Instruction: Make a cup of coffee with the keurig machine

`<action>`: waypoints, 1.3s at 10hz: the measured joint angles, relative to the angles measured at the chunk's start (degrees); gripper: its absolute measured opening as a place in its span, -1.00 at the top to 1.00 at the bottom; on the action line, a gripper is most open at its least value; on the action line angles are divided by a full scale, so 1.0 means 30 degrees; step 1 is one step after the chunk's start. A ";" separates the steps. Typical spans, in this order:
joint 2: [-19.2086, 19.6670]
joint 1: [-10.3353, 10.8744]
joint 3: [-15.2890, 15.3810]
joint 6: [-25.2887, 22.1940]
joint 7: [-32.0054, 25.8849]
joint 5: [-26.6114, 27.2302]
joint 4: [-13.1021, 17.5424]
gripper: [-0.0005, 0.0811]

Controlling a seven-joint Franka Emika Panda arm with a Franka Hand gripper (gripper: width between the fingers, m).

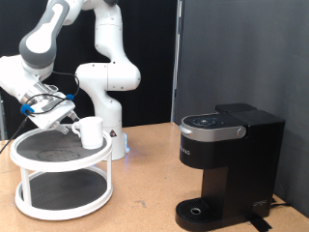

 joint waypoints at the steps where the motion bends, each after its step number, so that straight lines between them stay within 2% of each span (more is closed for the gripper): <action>1: 0.0000 -0.0003 0.0000 0.0009 0.0001 0.0017 -0.0099 -0.81; 5: -0.0003 -0.0209 -0.0098 -0.0308 0.0000 -0.0411 -0.0307 -0.81; 8: -0.0165 -0.0803 -0.0309 -0.1309 0.0000 -0.1024 -0.0198 -0.81; 12: -0.0417 -0.1302 -0.0324 -0.1560 0.0051 -0.1107 -0.0097 -0.81; 13: -0.0424 -0.1330 -0.0324 -0.1560 0.0108 -0.1106 -0.0067 -0.51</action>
